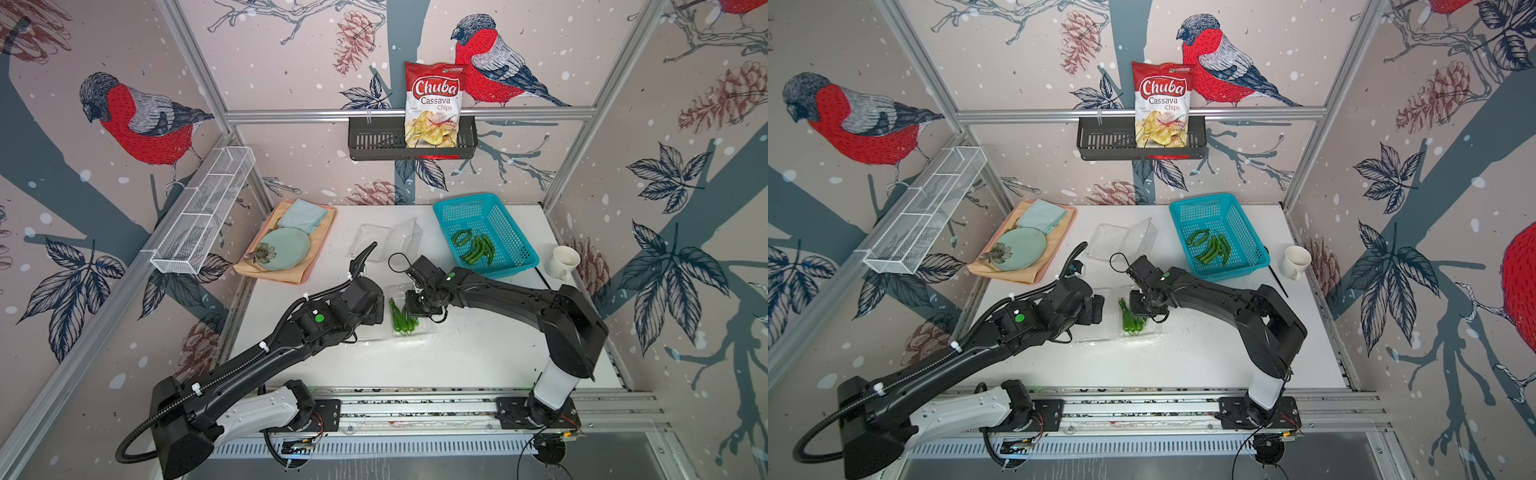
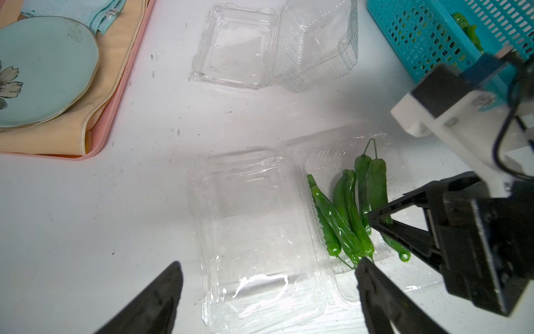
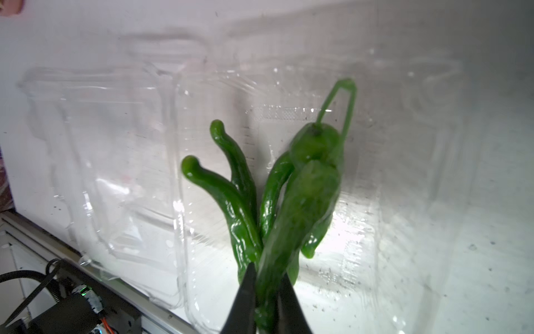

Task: Take small green peppers out of containers
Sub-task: Pick up the green pepper from the packing box, then place the green pepper in the basket.

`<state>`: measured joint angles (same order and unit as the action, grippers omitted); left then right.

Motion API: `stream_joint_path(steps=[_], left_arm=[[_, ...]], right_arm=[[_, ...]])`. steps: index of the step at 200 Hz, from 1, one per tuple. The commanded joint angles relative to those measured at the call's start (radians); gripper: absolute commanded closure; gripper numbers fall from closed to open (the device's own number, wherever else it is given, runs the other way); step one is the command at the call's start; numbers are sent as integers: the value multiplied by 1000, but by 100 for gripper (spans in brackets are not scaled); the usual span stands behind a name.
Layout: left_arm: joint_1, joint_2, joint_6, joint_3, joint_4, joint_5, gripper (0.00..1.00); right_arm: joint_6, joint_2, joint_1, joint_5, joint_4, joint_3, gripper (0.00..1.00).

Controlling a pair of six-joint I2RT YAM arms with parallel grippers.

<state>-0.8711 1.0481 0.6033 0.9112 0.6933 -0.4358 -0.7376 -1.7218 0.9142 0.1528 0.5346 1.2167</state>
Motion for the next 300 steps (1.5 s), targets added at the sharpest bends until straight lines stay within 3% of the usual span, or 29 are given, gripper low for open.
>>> stream_joint_path(steps=[1,87,138,181,235,249,254,266,272,300], left_arm=[[3,8,9,3,-33,-15,10],[3,88,-40,54,-68,9,9],[3,160,-63,81,-105,98,9],[3,197,-74,128,-91,135,10],[3,212,-78,158,-50,147,9],[3,210,-75,158,-44,158,9],[2,210,-73,157,-44,162,9],[3,207,-70,155,-41,169,9],[3,205,-64,154,-38,169,9],[3,191,-22,139,-37,174,9]], right_arm=[[-28,43,-7,-10,28,10,89],[-57,268,-196,-11,-57,54,90],[27,309,-363,-236,-83,9,90],[103,216,-492,-422,-151,-49,90],[193,-61,-606,-411,-195,45,89],[203,-132,-614,-398,-157,85,79],[204,-156,-615,-390,-139,98,71],[202,-191,-611,-381,-97,123,42],[196,-188,-604,-382,-90,119,33],[169,-66,-544,-418,-82,60,21]])
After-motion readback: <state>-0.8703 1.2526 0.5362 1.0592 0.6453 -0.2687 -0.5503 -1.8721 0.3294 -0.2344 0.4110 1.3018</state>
